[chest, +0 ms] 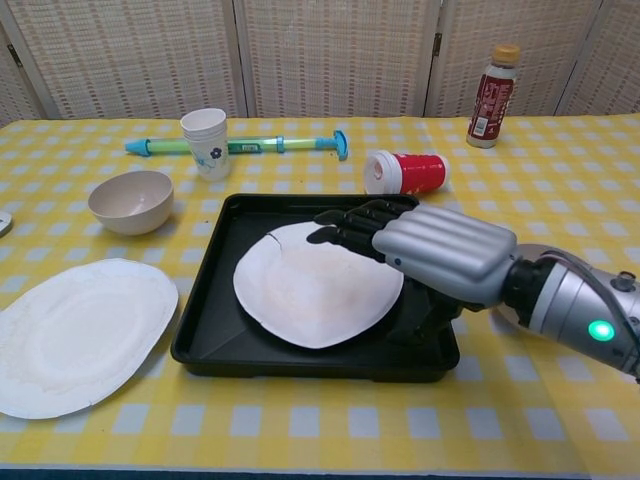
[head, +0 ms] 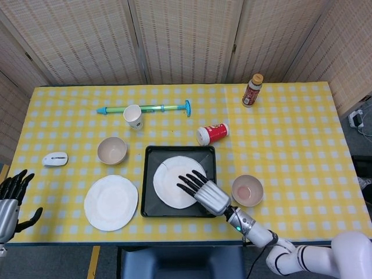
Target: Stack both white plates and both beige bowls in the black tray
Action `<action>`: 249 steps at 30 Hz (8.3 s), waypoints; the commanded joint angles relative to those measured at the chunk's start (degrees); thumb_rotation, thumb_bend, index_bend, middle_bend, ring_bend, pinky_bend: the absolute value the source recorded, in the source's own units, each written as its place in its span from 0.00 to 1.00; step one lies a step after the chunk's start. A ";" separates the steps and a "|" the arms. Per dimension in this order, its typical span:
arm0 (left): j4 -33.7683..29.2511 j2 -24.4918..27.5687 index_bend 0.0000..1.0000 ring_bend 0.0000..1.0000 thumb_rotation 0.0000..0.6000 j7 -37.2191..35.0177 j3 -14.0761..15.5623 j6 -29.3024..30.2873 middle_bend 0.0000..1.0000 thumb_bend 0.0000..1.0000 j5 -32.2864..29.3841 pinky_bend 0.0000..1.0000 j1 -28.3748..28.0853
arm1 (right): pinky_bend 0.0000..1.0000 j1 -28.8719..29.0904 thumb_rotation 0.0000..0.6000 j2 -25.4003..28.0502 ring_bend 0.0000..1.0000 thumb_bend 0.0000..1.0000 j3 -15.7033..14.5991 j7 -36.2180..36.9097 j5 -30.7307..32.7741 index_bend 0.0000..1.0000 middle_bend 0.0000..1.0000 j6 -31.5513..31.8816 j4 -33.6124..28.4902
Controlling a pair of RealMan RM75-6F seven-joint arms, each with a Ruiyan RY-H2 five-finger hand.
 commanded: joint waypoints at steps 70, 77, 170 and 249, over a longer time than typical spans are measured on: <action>38.43 -31.21 0.56 1.00 1.00 6.26 9.48 1.88 1.00 0.32 19.63 1.00 -2.13 | 0.00 -30.03 1.00 31.68 0.00 0.23 -5.30 3.15 -9.26 0.00 0.00 25.58 -17.45; 38.08 -31.98 0.55 1.00 1.00 8.33 9.28 1.12 1.00 0.32 18.83 1.00 -2.90 | 0.00 -30.08 1.00 31.59 0.00 0.23 -5.02 3.14 -9.10 0.00 0.00 24.61 -17.64; 26.07 -47.15 0.68 1.00 1.00 24.19 0.41 -3.53 1.00 0.49 22.59 1.00 -22.85 | 0.00 -33.30 1.00 34.27 0.00 0.23 -2.79 8.44 -10.62 0.00 0.00 29.36 -18.00; 13.12 -27.94 0.53 1.00 1.00 28.53 -13.67 -20.50 1.00 0.42 -20.89 1.00 -24.79 | 0.00 -34.58 1.00 35.90 0.00 0.23 -4.30 14.47 -16.09 0.00 0.00 31.57 -16.28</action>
